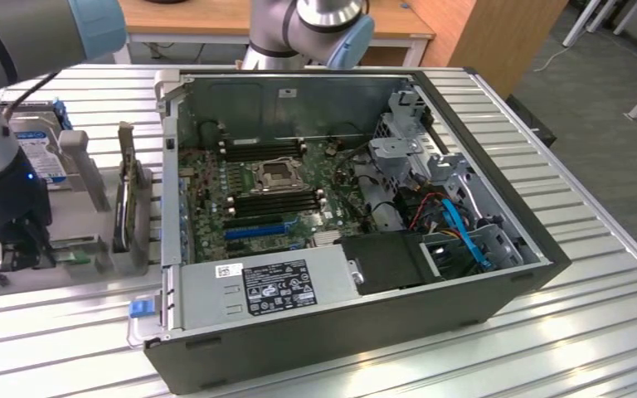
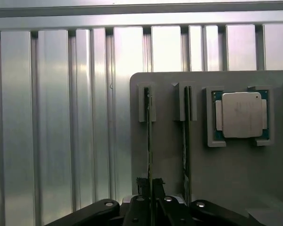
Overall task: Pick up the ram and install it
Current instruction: 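Pick up the ram and move it above insertion slot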
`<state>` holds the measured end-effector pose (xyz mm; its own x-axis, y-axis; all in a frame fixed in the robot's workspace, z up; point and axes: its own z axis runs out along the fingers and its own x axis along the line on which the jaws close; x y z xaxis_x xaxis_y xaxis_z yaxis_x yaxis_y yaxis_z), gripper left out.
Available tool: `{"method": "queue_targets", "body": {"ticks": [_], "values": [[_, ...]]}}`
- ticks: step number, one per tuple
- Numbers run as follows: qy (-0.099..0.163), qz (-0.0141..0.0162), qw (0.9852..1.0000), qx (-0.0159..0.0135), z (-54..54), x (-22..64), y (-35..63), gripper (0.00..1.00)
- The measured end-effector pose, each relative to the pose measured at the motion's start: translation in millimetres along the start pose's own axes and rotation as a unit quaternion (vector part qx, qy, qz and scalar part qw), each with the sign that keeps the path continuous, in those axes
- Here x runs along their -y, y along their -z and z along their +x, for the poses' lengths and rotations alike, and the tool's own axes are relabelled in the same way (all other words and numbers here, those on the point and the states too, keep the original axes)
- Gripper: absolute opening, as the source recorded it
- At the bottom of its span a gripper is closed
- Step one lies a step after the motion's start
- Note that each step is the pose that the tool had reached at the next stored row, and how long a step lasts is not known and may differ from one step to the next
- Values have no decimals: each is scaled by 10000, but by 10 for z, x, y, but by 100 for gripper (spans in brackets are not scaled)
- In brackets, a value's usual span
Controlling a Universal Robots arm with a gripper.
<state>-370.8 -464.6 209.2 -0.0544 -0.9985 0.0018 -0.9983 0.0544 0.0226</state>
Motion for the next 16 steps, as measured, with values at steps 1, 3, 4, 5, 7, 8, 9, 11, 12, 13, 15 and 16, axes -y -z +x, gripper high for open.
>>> {"method": "queue_targets", "body": {"ticks": [1, 3, 4, 5, 7, 8, 9, 11, 12, 13, 15, 16], "values": [[0, 0, 10000, 0, 0, -1, 45, 14], [0, 0, 10000, 0, 0, -3, 135, 14], [0, 0, 10000, 0, 0, -4, 182, 14], [0, 0, 10000, 0, 0, -5, 227, 14], [0, 0, 10000, 0, 1, -7, 317, 14], [0, 0, 10000, 0, 1, -8, 362, 14], [0, 0, 10000, 0, 1, -9, 407, 14], [2, 0, 10000, 0, 1, -11, 501, 14], [3, 0, 10000, 0, 1, -12, 546, 14], [3, 0, 10000, 0, 1, -13, 591, 14], [5, 0, 10000, 0, 1, -16, 681, 14], [6, 0, 10000, 0, 1, -17, 726, 14]]}}
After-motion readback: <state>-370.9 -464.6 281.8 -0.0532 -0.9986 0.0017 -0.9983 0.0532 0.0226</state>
